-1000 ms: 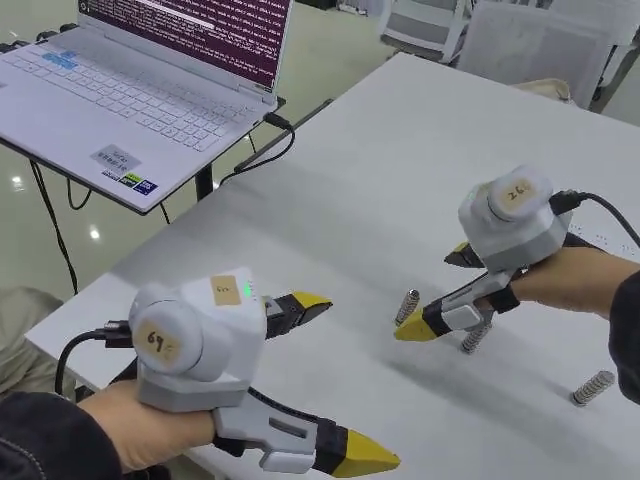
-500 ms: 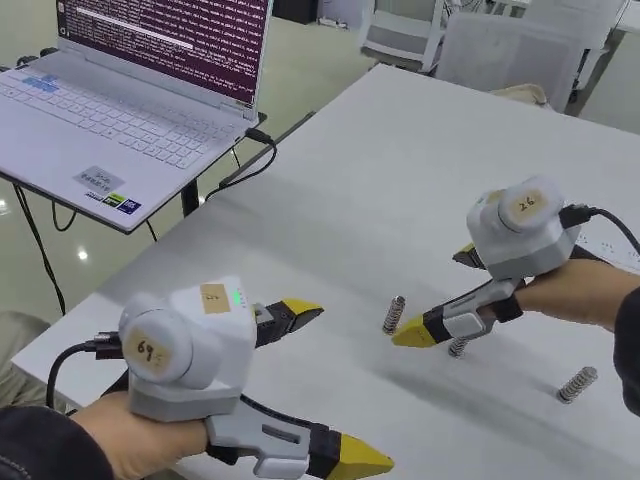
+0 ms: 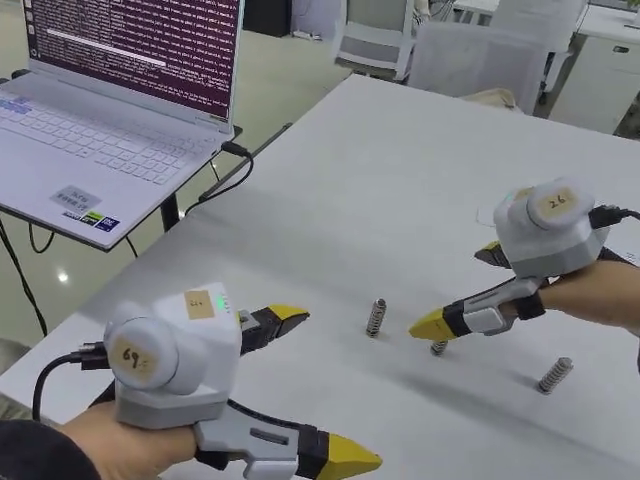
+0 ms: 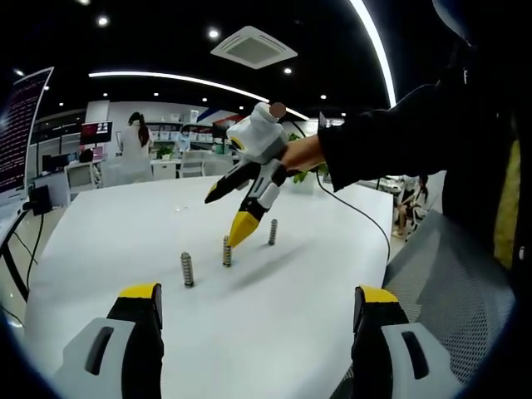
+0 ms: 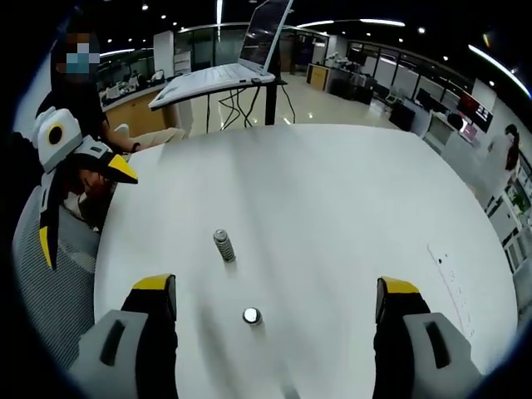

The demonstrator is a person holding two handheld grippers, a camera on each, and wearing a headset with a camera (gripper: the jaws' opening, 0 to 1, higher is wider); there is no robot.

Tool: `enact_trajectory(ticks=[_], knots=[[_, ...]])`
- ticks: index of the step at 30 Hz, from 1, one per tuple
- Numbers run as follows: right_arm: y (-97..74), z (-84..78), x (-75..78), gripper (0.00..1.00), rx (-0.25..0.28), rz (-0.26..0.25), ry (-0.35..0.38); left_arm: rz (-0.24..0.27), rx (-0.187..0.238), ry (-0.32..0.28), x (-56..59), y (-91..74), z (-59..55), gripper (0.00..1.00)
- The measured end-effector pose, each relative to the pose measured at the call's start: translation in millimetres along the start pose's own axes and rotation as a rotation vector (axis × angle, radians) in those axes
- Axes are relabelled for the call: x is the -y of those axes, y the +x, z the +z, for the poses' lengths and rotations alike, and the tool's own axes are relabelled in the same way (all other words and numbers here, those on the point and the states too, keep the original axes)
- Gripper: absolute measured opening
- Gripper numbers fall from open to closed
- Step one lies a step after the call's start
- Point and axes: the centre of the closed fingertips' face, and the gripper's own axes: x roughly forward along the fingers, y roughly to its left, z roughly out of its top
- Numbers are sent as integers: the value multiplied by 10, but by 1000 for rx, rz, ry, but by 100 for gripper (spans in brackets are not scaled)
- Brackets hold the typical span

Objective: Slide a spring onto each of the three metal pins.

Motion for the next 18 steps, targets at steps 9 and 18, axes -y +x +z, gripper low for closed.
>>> enact_trajectory(ticks=[9,18], knots=[[-268,-134,132,99,40,-64,70,-5,0,4,16,-2,47,93],[-550,-296,197,98,73,-121,133,-12,5,8,29,-5,88,93]])
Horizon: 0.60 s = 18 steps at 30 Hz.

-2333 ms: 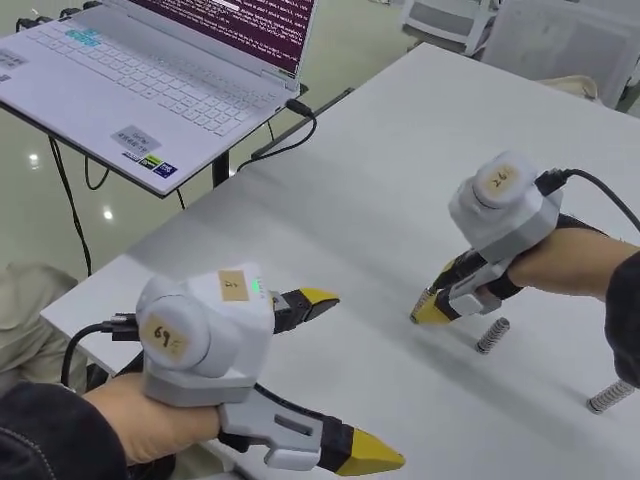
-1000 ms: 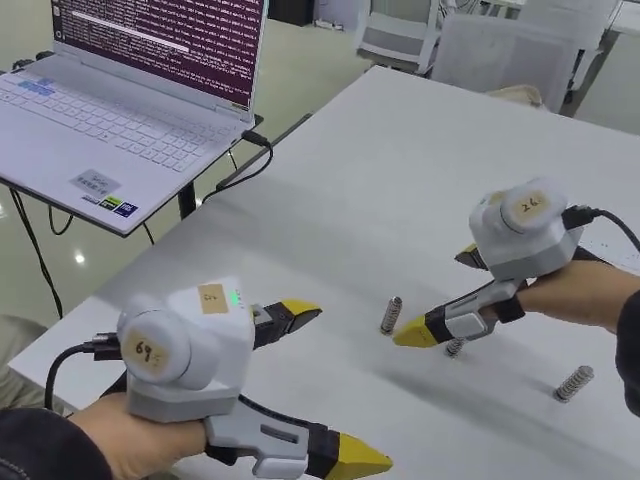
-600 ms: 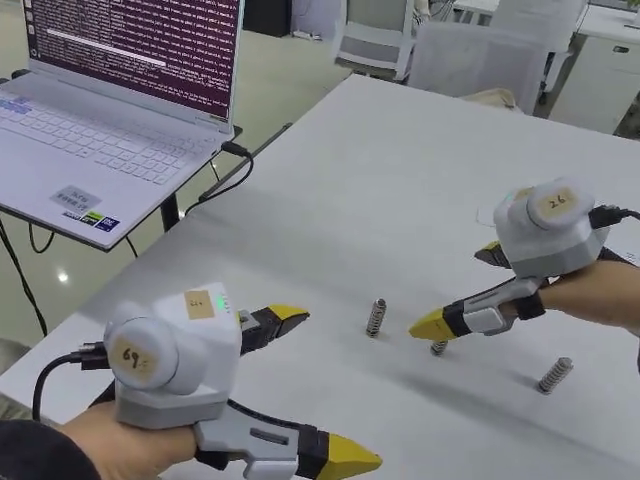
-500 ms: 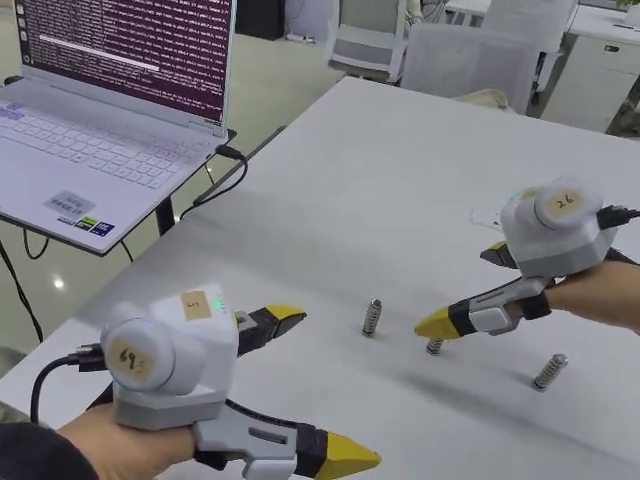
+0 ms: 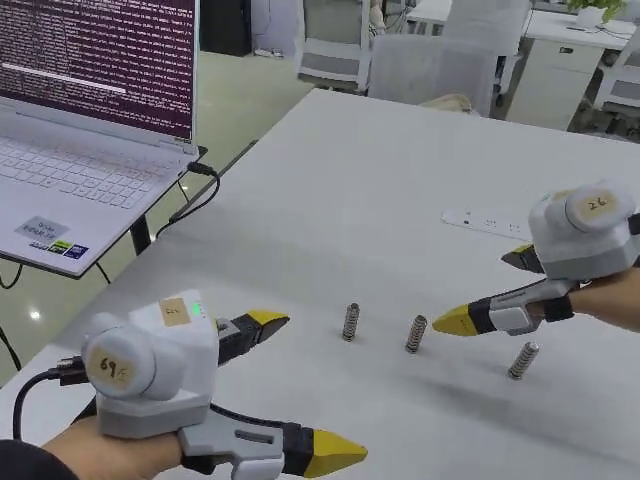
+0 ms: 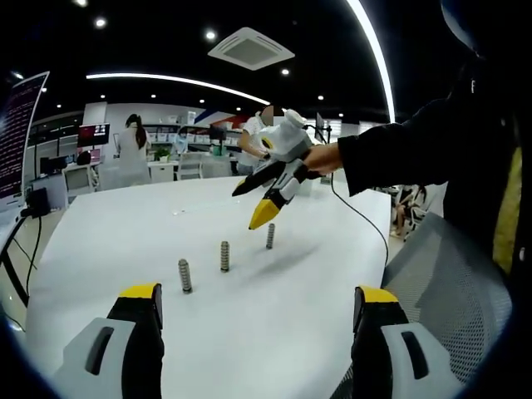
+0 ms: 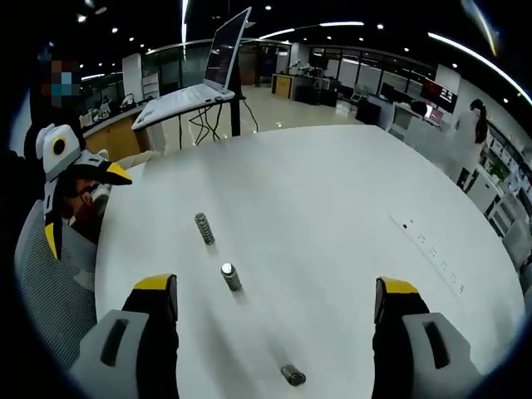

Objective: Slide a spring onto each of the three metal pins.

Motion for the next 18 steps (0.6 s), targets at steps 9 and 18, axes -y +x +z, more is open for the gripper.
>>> enact_trajectory(ticks=[9,18], knots=[[-218,-205,92,98,10,-51,46,-11,-3,9,-14,45,44,93],[-512,-494,94,98,15,-97,85,-18,16,9,-17,149,131,93]])
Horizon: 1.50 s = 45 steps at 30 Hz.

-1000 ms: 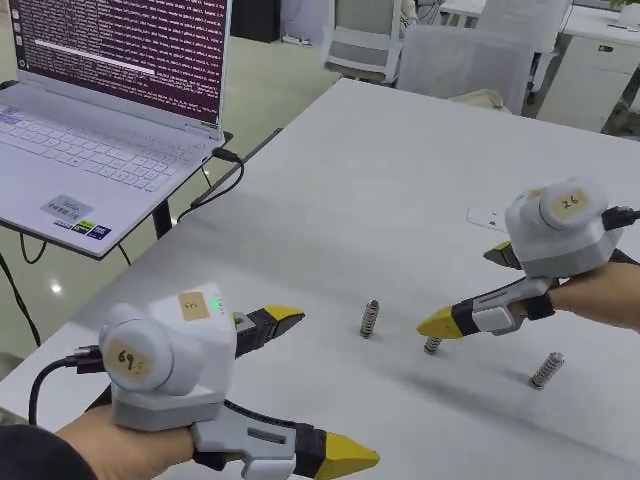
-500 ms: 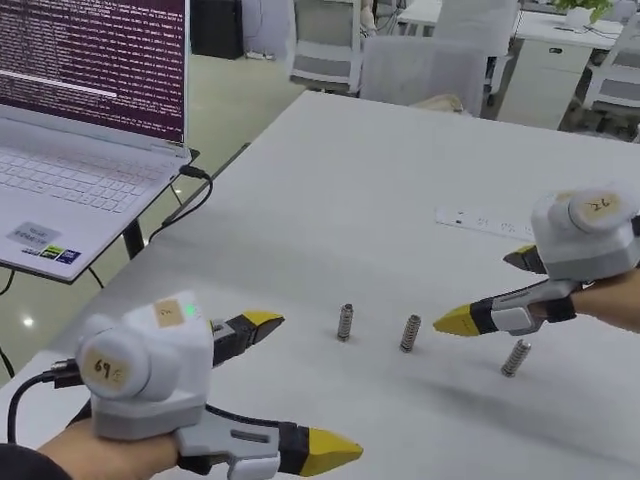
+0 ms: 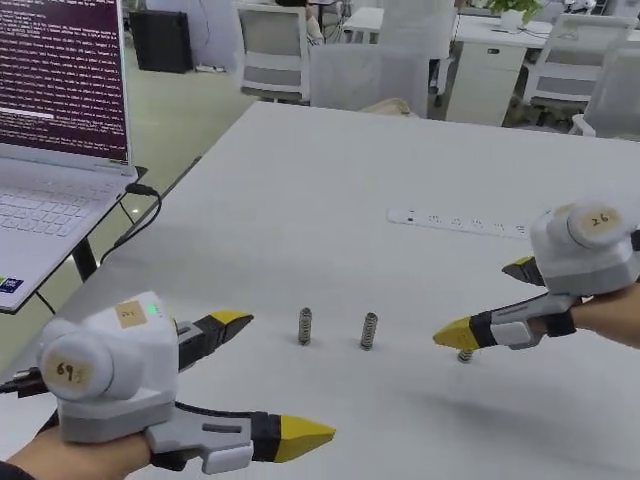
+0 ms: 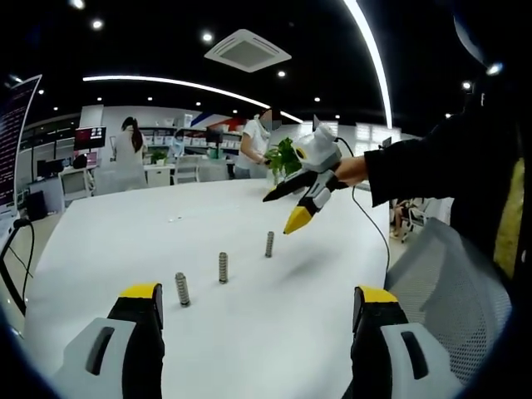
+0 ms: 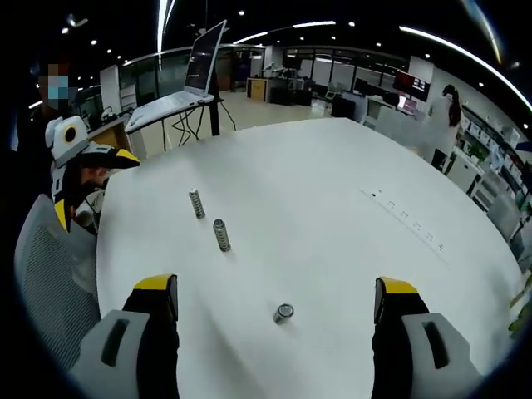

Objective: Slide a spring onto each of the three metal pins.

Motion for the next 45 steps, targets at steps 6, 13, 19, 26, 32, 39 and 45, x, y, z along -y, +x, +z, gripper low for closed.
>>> enact_trajectory(ticks=[6,13,19,26,32,39,45], knots=[[-165,-162,-18,98,11,-24,27,-11,8,2,33,63,34,93],[-287,-296,-76,98,42,-43,67,-22,8,5,62,98,38,93],[-385,-371,-176,98,76,-50,83,-14,15,-6,43,81,34,93],[-482,-366,-344,97,113,-52,80,-6,18,-20,44,57,7,93],[-522,-382,-413,96,157,-57,101,-4,17,-30,52,63,-37,93],[-549,-532,-495,96,156,-65,126,-3,17,-38,50,67,-65,92],[-548,-622,-531,95,155,-69,151,-5,15,-46,62,85,-102,92]])
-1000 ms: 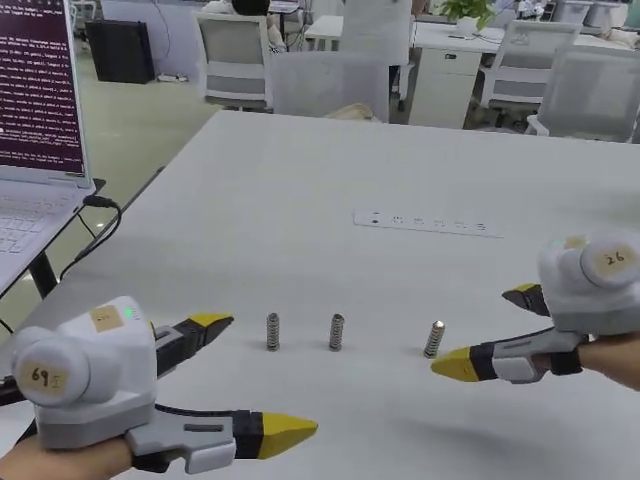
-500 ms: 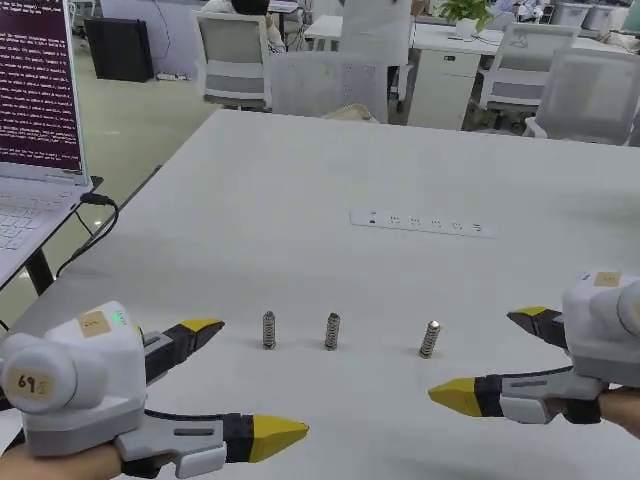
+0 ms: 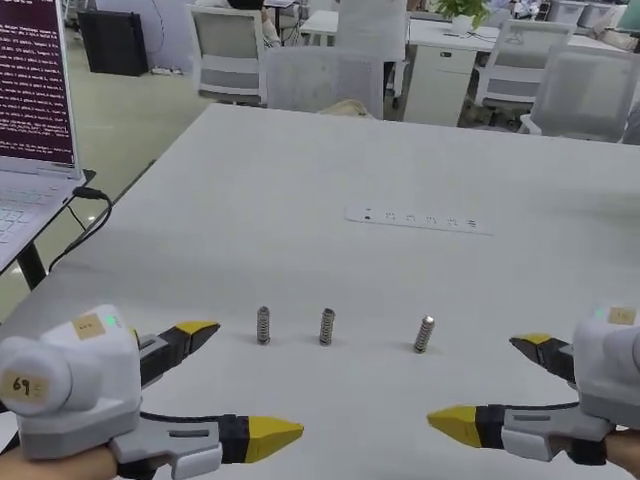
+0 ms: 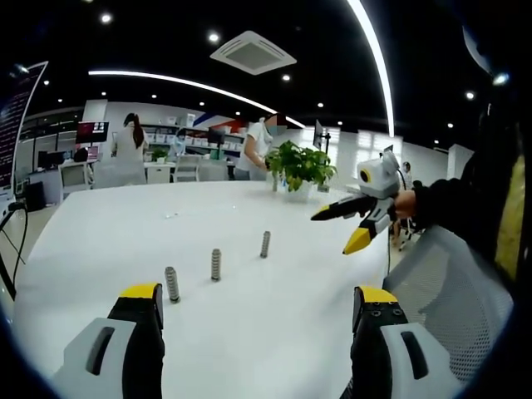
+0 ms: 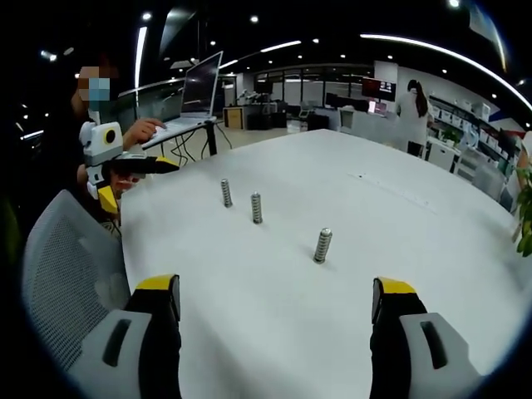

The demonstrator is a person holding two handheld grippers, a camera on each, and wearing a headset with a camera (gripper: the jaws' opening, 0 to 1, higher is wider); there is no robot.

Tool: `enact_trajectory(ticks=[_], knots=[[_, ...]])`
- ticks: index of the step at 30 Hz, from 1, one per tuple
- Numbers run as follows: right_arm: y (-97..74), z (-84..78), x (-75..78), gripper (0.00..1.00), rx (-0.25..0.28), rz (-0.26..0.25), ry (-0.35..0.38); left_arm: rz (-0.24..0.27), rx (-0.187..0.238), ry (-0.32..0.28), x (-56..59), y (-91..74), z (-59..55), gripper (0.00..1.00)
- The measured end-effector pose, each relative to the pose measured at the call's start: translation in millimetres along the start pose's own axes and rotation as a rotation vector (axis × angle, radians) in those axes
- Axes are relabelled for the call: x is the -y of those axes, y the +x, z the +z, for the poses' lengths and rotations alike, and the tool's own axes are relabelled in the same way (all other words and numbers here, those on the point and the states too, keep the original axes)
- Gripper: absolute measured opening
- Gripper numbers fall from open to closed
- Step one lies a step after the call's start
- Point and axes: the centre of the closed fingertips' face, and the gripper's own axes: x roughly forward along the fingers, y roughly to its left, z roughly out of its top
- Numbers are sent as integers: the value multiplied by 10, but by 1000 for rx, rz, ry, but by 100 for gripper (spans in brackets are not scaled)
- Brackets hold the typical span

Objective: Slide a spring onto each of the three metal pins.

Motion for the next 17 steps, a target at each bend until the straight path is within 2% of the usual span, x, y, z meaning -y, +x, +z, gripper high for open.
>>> enact_trajectory(ticks=[17], knots=[[30,-77,-40,94,0,-7,14,8,-2,-15,-20,-13,-51,92]])
